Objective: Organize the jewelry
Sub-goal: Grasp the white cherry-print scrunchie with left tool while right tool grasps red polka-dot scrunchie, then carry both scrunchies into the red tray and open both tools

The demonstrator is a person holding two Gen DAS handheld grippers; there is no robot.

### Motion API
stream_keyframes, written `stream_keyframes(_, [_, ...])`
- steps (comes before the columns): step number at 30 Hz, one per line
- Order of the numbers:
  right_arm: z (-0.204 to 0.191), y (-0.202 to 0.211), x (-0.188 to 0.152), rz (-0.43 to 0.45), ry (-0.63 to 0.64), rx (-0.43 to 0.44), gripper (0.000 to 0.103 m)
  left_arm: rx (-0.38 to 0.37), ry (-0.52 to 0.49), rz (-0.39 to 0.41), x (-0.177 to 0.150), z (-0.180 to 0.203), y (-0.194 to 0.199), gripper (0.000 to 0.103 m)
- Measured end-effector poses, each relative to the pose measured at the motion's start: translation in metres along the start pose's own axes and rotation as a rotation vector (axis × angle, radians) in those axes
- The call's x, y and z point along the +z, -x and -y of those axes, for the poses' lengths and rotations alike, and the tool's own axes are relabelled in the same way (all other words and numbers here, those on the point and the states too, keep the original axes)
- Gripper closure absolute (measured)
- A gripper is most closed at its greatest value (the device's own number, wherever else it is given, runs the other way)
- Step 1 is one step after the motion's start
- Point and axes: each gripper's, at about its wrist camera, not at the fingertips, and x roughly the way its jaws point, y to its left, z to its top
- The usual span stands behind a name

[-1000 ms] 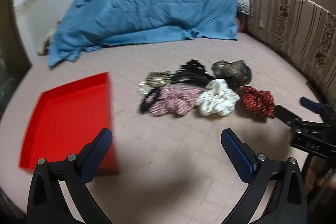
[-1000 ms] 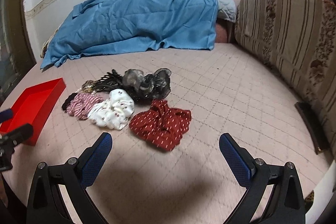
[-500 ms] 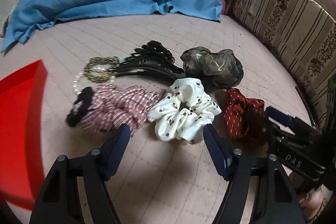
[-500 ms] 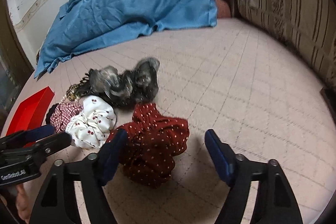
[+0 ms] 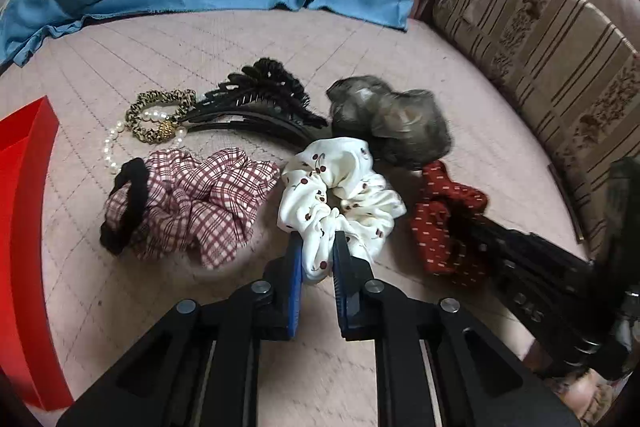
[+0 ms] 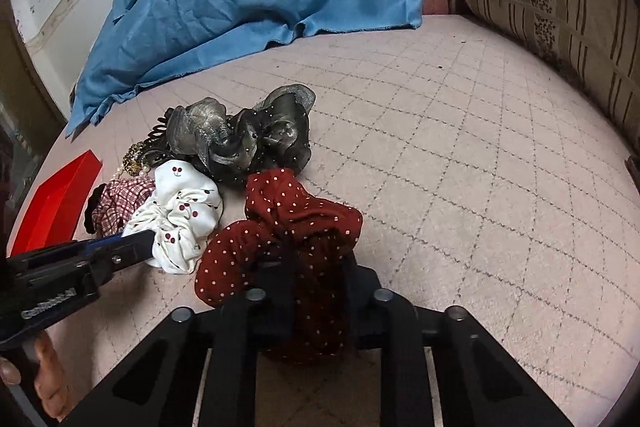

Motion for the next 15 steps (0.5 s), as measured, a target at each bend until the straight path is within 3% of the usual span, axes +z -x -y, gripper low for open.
stream_keyframes(6, [-0.006,0.023,-0.005,0.055,-0.007,0.017,0.092,-0.027,0.006,0.072,-0.011,-0.006,0.051,0.090])
stream_keyframes(11, [-0.026,0.054,-0.004,0.100,0.017,0.058,0.092,-0.015,0.054,0.150,-0.016,-0.041,0.104,0.090])
stream_keyframes(15, [-0.057,0.076,0.003,0.118,0.071,0.115,0.092,0.038,0.094,0.210,-0.019,-0.078,0.134,0.090])
